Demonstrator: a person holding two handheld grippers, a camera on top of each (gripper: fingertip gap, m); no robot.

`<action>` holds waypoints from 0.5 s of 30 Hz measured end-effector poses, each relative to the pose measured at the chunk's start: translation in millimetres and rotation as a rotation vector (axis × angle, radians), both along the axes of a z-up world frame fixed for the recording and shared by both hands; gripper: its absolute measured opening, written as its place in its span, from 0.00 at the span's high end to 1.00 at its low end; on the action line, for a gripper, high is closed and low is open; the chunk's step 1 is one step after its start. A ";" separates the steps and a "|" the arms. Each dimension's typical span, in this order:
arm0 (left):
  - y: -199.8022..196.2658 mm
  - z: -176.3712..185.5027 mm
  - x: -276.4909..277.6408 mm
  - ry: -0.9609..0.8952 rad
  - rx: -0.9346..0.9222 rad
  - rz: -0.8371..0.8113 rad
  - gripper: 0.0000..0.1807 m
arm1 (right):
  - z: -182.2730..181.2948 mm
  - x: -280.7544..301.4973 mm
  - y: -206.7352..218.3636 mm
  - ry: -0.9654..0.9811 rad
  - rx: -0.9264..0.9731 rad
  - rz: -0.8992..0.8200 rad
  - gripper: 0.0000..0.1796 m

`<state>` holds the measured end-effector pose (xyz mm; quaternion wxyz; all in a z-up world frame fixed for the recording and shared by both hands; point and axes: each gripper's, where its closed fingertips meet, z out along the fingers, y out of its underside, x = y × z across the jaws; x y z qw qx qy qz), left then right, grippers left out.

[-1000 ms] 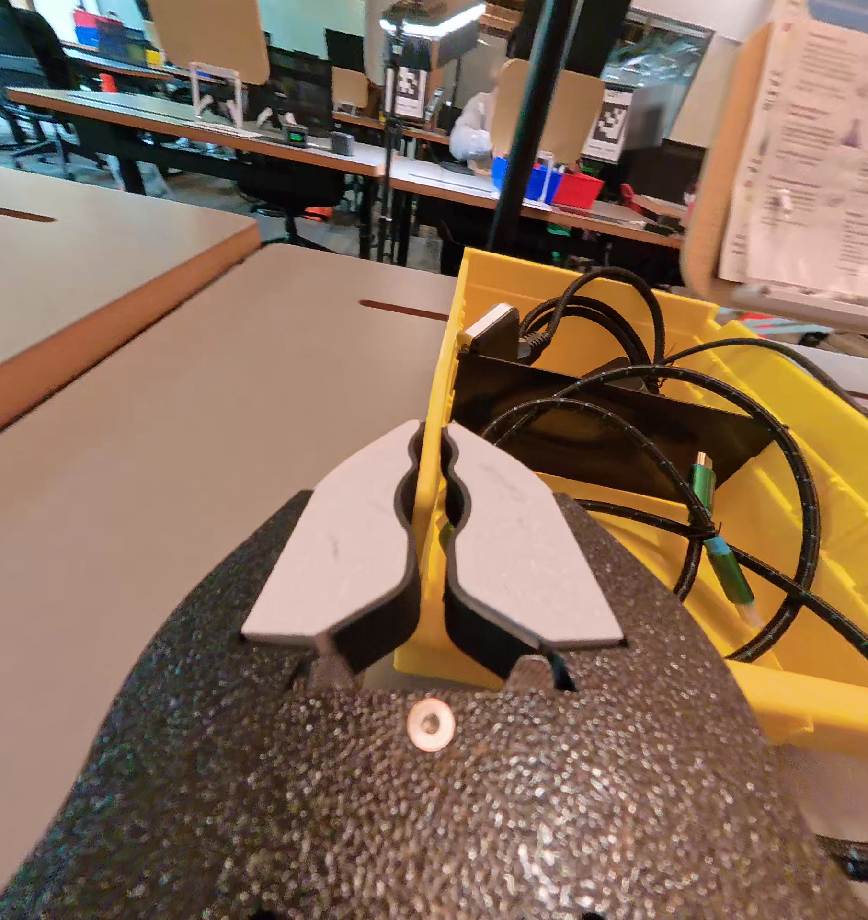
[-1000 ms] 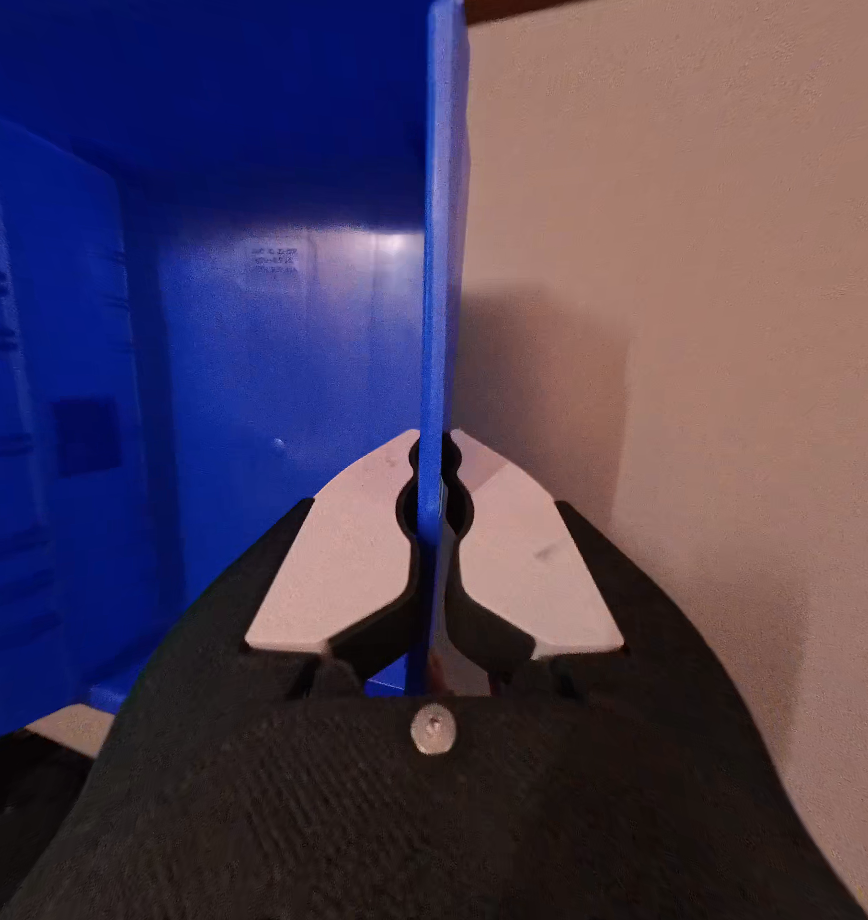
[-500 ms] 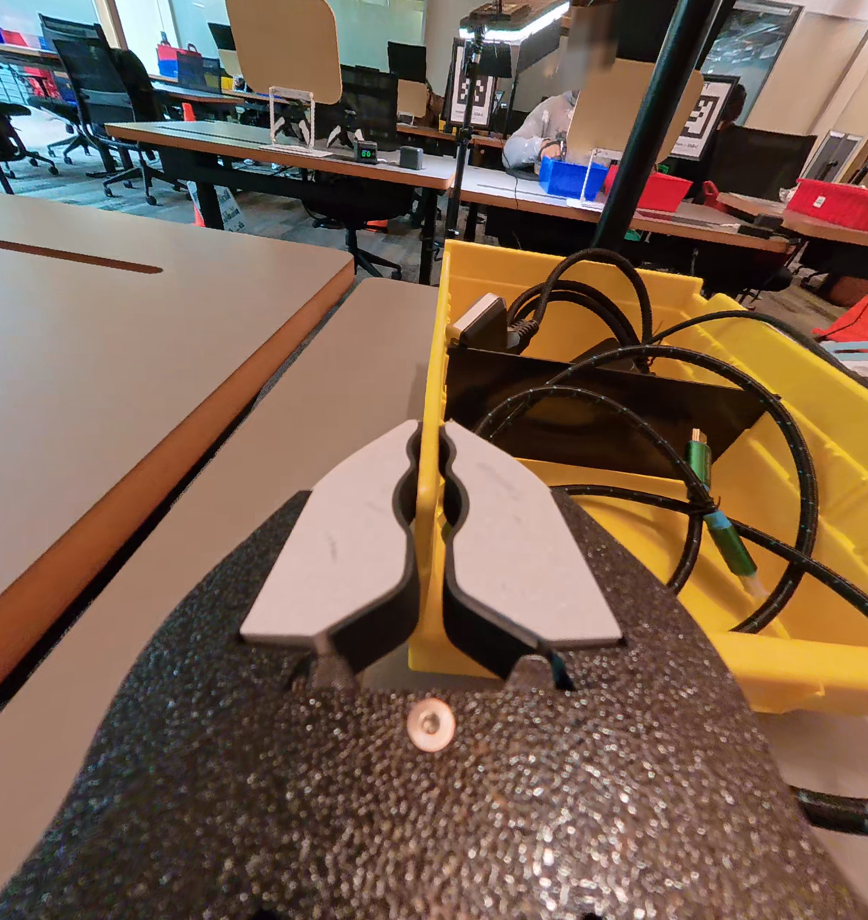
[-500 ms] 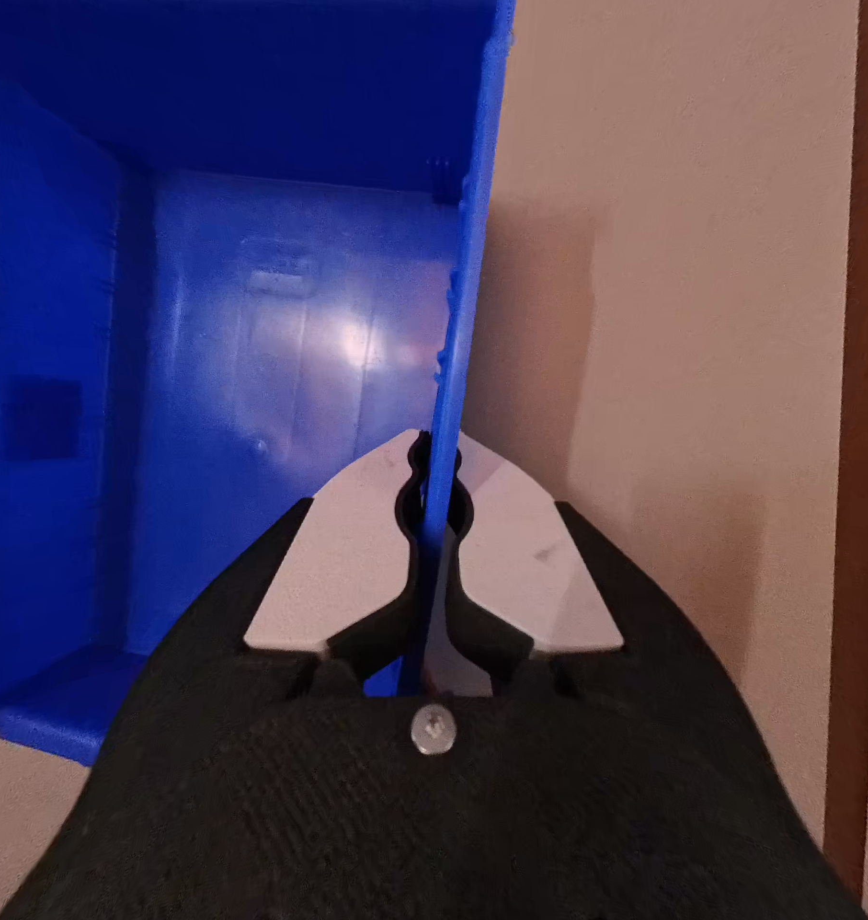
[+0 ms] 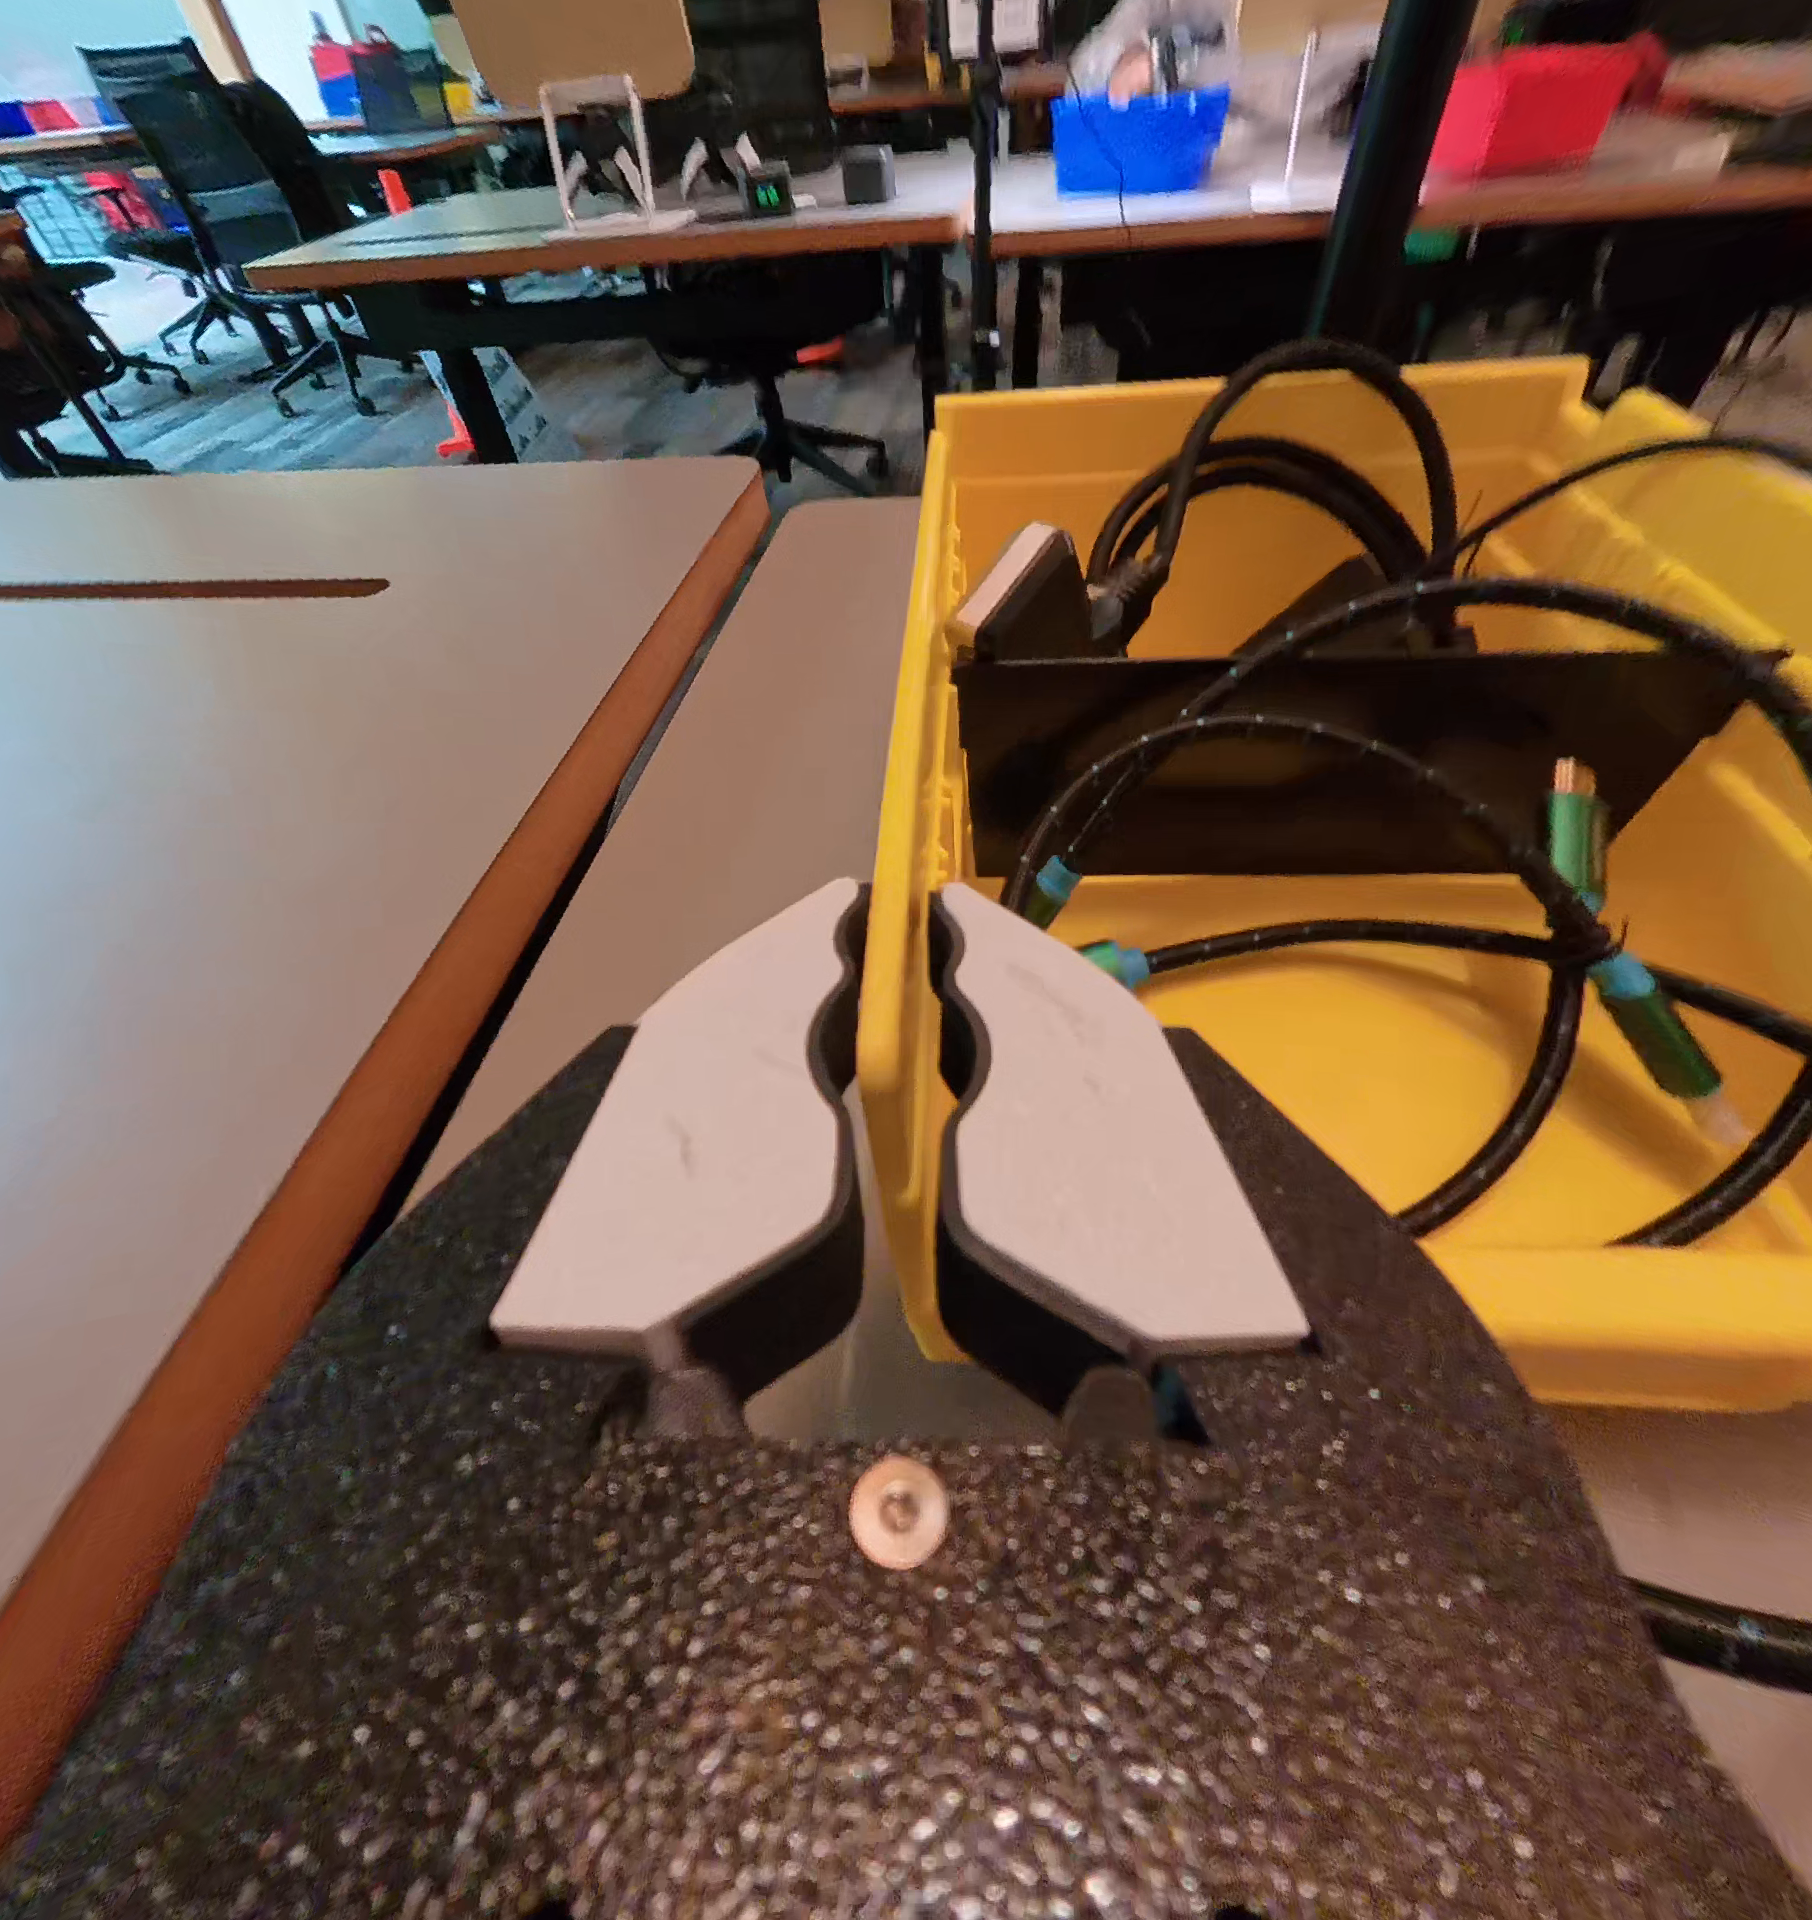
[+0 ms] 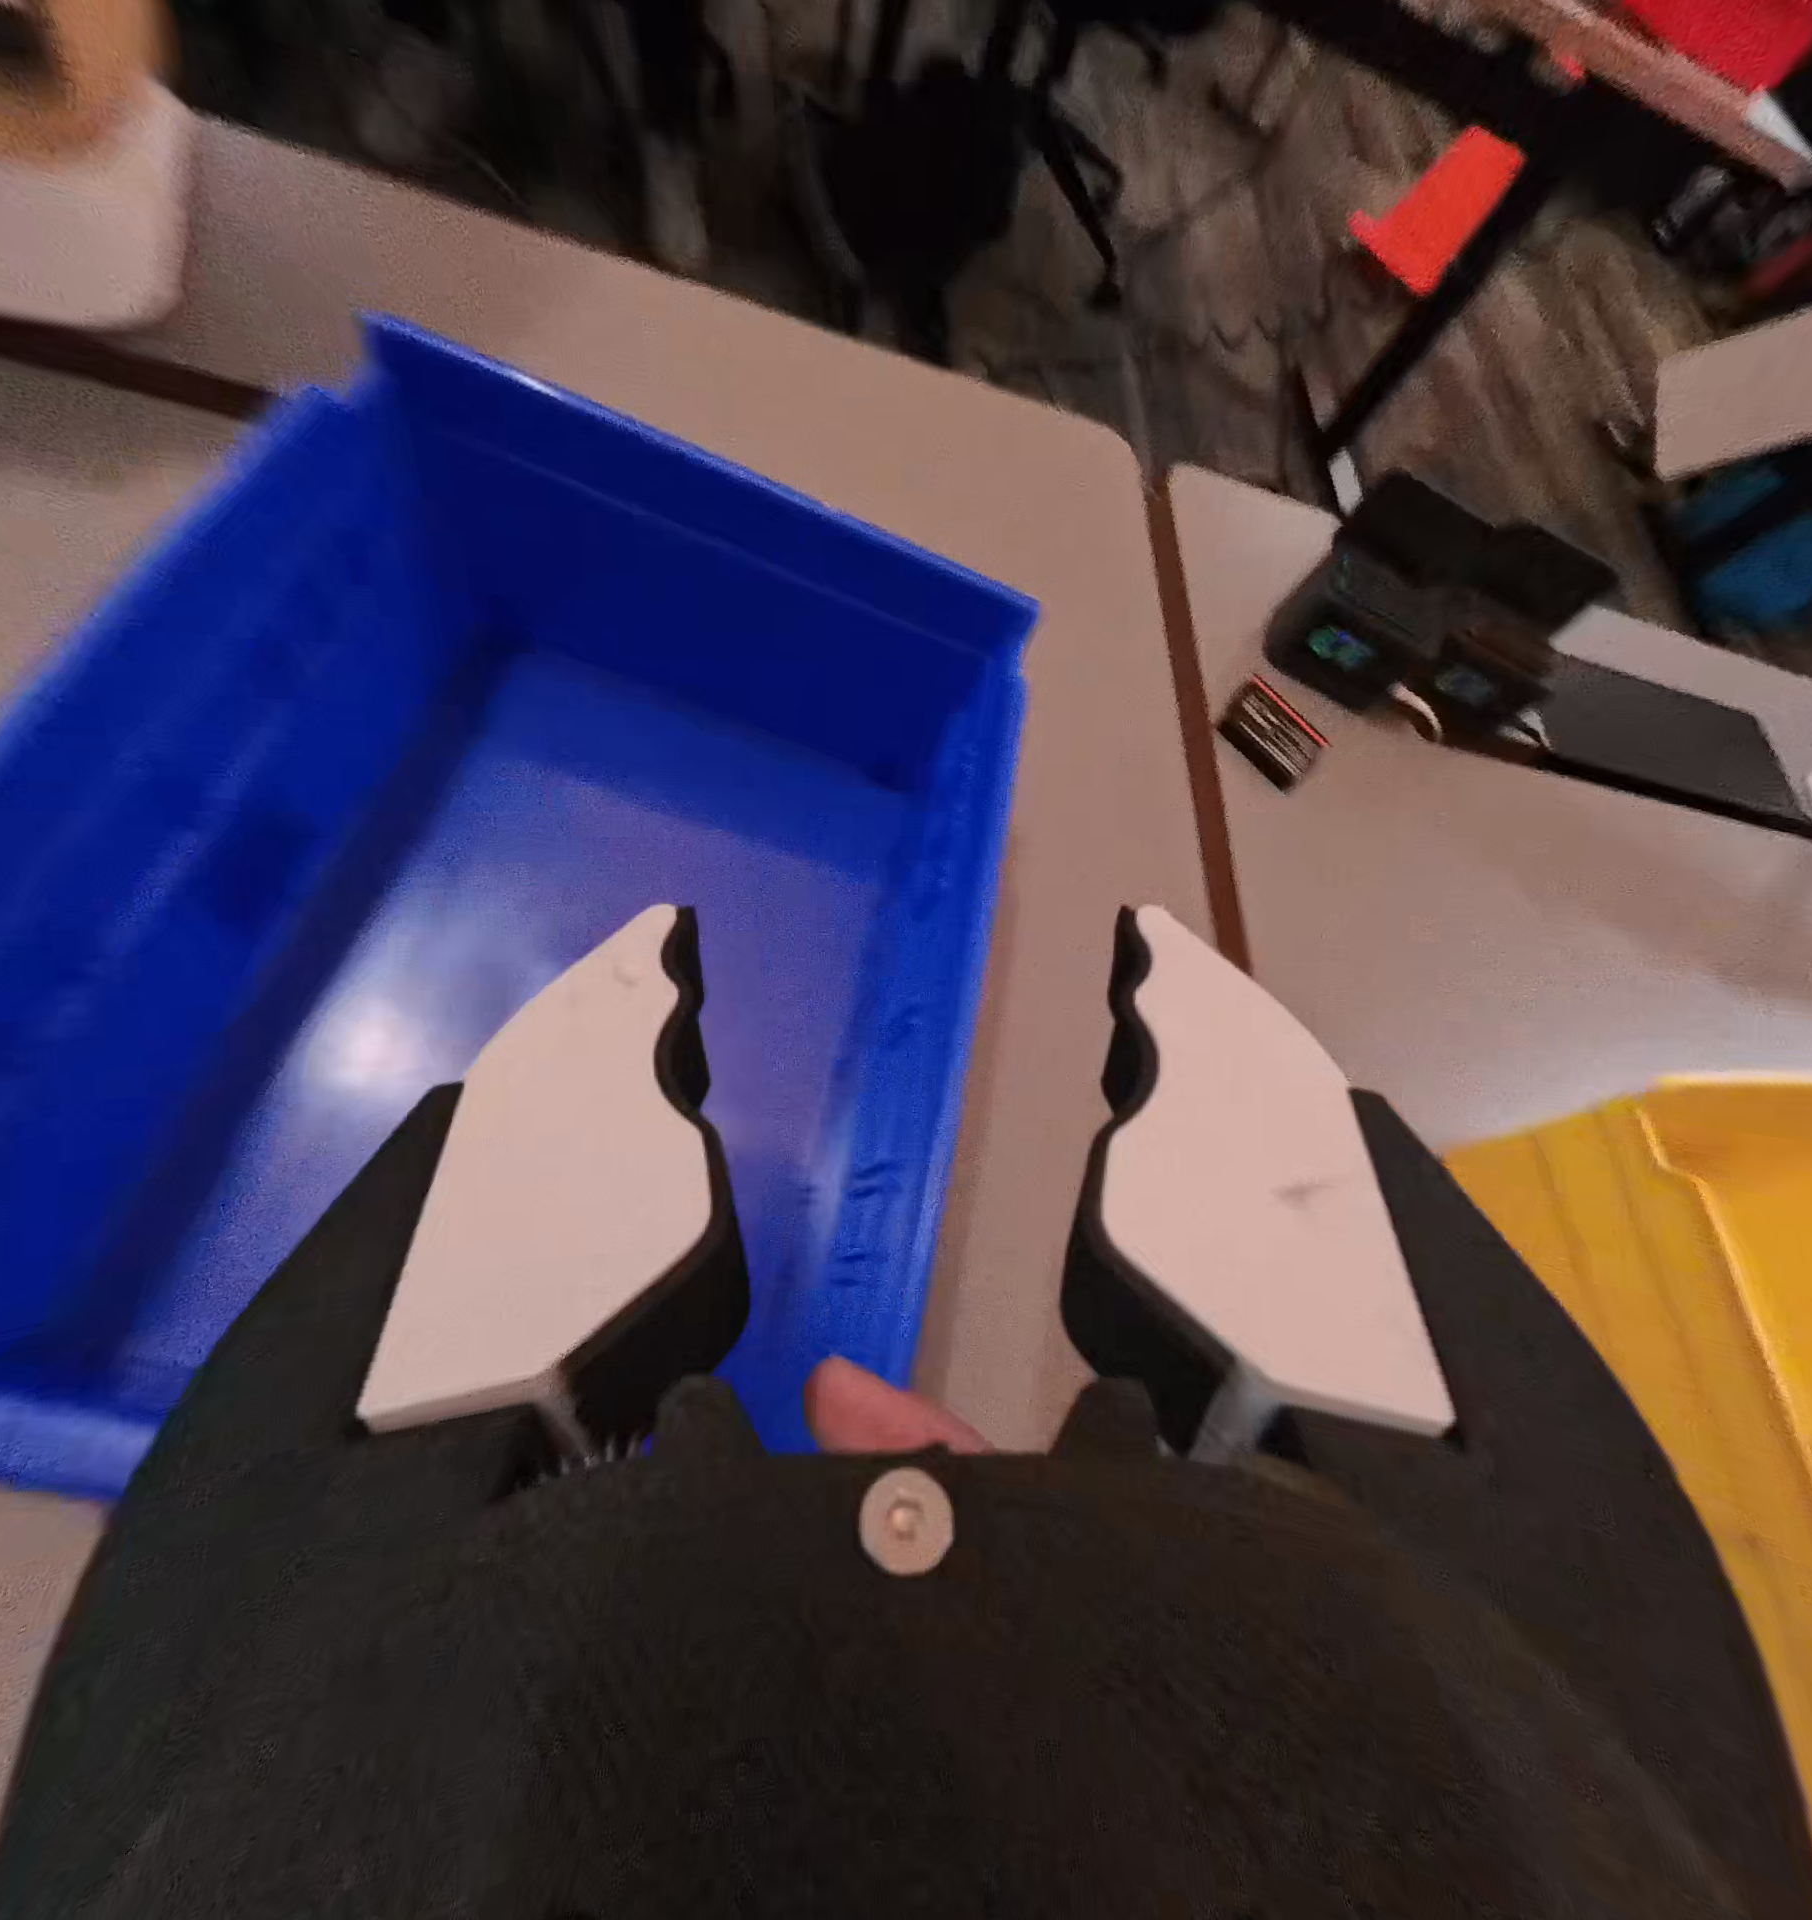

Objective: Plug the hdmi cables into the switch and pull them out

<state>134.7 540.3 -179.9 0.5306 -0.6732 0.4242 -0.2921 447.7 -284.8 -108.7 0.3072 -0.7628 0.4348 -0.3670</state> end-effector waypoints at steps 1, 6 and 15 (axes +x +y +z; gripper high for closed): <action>-1.1 1.6 1.1 0.036 0.024 -0.017 0.92 | 10.8 -17.4 23.1 -0.033 0.081 0.087 0.57; -22.3 54.1 22.8 0.051 0.234 -0.192 0.86 | 17.5 -114.7 133.4 -0.059 0.336 0.519 0.56; -48.7 55.7 92.7 0.434 0.206 -0.486 0.81 | -36.8 -161.6 237.6 0.008 0.417 0.783 0.61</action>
